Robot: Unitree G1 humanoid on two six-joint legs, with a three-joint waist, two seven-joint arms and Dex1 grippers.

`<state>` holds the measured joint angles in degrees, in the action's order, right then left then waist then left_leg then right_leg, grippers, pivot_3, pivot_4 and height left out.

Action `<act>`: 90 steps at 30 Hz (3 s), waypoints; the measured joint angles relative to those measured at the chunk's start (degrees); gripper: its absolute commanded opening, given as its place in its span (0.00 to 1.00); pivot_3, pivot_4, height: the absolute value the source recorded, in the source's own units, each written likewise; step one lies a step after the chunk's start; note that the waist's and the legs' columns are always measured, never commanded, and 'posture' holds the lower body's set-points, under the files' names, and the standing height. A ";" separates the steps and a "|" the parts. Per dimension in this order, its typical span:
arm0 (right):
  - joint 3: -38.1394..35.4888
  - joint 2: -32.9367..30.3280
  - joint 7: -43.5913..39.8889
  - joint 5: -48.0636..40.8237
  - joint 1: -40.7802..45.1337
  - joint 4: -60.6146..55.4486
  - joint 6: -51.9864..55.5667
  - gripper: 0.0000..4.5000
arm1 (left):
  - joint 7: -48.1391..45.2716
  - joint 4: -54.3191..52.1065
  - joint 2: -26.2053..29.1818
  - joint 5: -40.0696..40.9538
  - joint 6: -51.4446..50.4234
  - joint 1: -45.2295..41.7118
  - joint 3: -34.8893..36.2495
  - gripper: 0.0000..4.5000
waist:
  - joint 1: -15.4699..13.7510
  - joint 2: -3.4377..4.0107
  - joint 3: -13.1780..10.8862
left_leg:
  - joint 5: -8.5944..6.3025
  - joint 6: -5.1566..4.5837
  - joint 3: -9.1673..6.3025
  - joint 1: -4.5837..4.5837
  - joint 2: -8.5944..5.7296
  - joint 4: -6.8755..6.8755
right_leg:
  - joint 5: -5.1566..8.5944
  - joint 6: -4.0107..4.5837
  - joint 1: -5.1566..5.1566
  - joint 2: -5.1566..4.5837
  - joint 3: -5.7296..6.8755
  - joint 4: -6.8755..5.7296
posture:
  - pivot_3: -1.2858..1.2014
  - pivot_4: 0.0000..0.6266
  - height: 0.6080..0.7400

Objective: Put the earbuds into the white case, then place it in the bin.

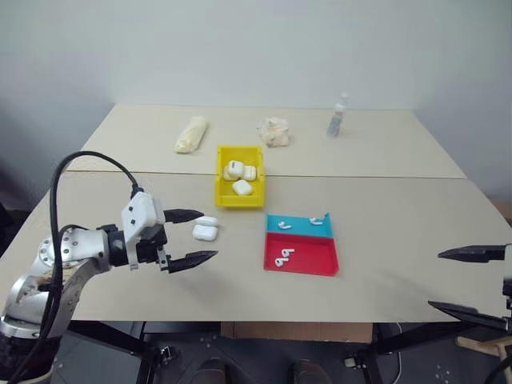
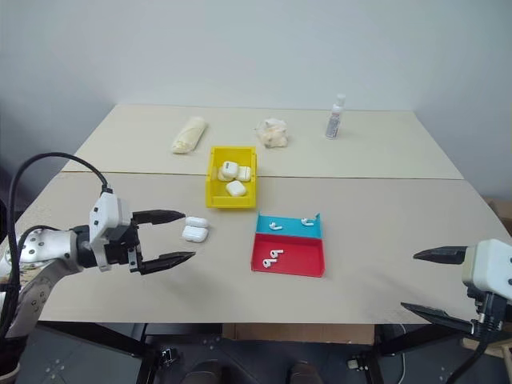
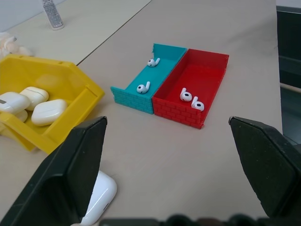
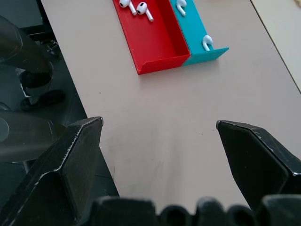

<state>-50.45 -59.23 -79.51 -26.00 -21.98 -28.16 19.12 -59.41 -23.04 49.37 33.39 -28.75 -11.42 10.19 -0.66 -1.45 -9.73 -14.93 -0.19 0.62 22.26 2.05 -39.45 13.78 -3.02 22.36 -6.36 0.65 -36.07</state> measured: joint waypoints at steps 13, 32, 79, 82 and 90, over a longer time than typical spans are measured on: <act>2.29 -0.04 0.71 0.17 1.53 0.29 -0.10 0.99 | 8.82 -3.27 0.78 0.28 -6.73 -1.71 0.23 1.00 | -0.02 -0.01 0.00 | 0.00 0.00 -0.01 0.00 -0.01 0.03 | 0.00 0.00 0.00 -0.01 -0.01 0.01 | 0.52 0.24 1.00; 5.94 1.67 5.86 1.23 1.24 -1.88 1.34 0.99 | 46.23 4.03 -1.16 16.12 -63.47 -37.08 -21.27 1.00 | 0.82 -0.14 -0.07 | 0.00 0.00 -0.28 0.00 -0.12 0.13 | 0.05 -0.07 0.05 -0.01 -0.14 -0.04 | 0.52 0.24 1.00; 14.87 4.81 14.88 2.25 -1.37 -3.62 2.82 0.99 | 128.64 33.88 -11.20 73.77 -47.19 -43.78 -35.31 1.00 | -0.09 -0.19 -0.10 | 0.21 0.38 -0.26 -0.05 -0.33 0.21 | 0.03 -0.03 -0.03 -0.16 -0.06 -0.04 | 0.52 0.24 1.00; 14.82 4.93 15.21 2.22 -1.81 -4.37 3.18 0.99 | 127.99 34.74 -12.21 71.53 -47.50 -43.78 -34.93 1.00 | -0.11 -0.19 -0.10 | 0.22 0.38 -0.27 -0.04 -0.33 0.21 | 0.03 -0.03 -0.03 -0.16 -0.04 -0.04 | 0.52 0.24 1.00; 14.62 5.69 16.02 2.22 -2.95 -5.04 3.84 0.99 | 123.79 37.91 -15.54 63.51 -50.16 -43.82 -31.74 1.00 | -0.17 -0.20 -0.10 | 0.22 0.38 -0.27 -0.01 -0.34 0.21 | 0.03 -0.03 -0.03 -0.17 -0.02 -0.02 | 0.52 0.24 1.00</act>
<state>-35.83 -53.54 -63.50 -23.78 -24.93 -33.20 22.95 64.37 14.87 33.82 96.90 -78.90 -55.24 -21.54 -0.83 -1.65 -9.83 -14.72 0.19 0.35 22.25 1.71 -39.23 13.81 -3.05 22.34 -6.52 0.64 -36.09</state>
